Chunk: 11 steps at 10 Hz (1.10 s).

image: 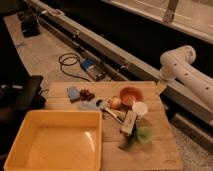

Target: Place grapes in table surface

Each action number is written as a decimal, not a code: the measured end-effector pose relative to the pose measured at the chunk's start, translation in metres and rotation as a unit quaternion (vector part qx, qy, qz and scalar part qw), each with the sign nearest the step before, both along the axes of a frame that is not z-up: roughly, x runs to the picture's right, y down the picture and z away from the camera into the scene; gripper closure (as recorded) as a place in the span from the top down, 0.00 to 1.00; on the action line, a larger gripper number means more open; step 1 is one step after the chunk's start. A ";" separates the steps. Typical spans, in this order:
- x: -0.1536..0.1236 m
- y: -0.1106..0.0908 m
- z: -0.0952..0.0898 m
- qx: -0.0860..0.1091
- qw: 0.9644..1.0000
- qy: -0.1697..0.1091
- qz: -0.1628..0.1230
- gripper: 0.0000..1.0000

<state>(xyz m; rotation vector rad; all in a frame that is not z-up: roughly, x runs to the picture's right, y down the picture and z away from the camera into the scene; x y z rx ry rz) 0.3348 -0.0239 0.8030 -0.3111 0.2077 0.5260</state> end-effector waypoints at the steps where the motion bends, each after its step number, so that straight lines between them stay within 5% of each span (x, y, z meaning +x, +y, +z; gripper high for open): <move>1: 0.000 0.000 0.000 0.000 1.000 0.000 0.000 0.80; 11: -0.002 -0.001 0.001 0.000 1.000 -0.001 -0.001 0.80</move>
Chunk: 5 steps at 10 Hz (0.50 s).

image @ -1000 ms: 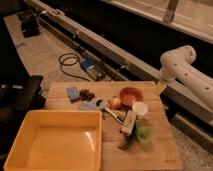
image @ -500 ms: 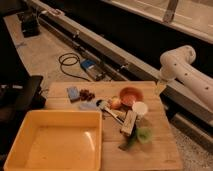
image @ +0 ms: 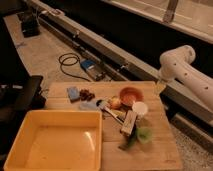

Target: Place grapes in table surface

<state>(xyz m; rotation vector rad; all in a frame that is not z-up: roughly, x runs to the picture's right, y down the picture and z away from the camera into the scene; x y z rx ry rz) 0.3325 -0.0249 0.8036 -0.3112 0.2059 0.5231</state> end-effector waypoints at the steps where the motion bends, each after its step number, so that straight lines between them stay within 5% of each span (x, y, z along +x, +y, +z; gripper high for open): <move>1: 0.000 0.000 0.000 0.000 1.000 0.000 0.000 0.80; 5: 0.001 -0.002 -0.001 0.003 1.000 0.000 -0.003 0.80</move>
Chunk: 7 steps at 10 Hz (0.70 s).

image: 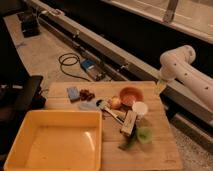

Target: Place grapes in table surface

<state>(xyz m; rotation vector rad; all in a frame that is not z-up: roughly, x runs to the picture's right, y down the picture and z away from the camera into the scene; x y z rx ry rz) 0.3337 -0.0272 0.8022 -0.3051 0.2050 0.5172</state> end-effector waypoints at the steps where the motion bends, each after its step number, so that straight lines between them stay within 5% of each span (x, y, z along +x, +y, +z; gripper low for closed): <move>1: -0.002 -0.006 -0.001 0.003 1.000 -0.004 -0.013 0.80; 4: -0.048 -0.024 -0.002 0.008 0.997 -0.032 -0.063 0.80; 7: -0.126 -0.030 -0.002 0.013 0.992 -0.077 -0.098 0.80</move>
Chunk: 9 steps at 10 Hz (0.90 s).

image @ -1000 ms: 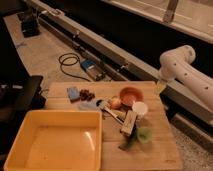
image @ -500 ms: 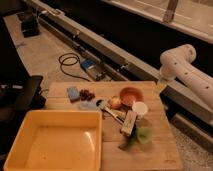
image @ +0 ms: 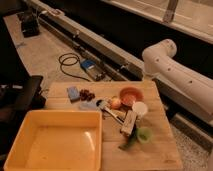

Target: Place grapes in table surface

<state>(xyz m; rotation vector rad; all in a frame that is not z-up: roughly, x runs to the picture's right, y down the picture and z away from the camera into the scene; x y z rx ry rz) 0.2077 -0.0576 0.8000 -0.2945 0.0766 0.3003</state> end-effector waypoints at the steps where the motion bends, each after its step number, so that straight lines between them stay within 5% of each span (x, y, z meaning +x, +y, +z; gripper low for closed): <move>1: -0.020 0.000 -0.001 -0.002 1.000 -0.016 -0.003 0.80; 3: -0.061 0.001 -0.007 -0.003 0.998 -0.053 -0.014 0.80; 9: -0.057 0.001 -0.007 -0.006 0.999 -0.048 -0.013 0.80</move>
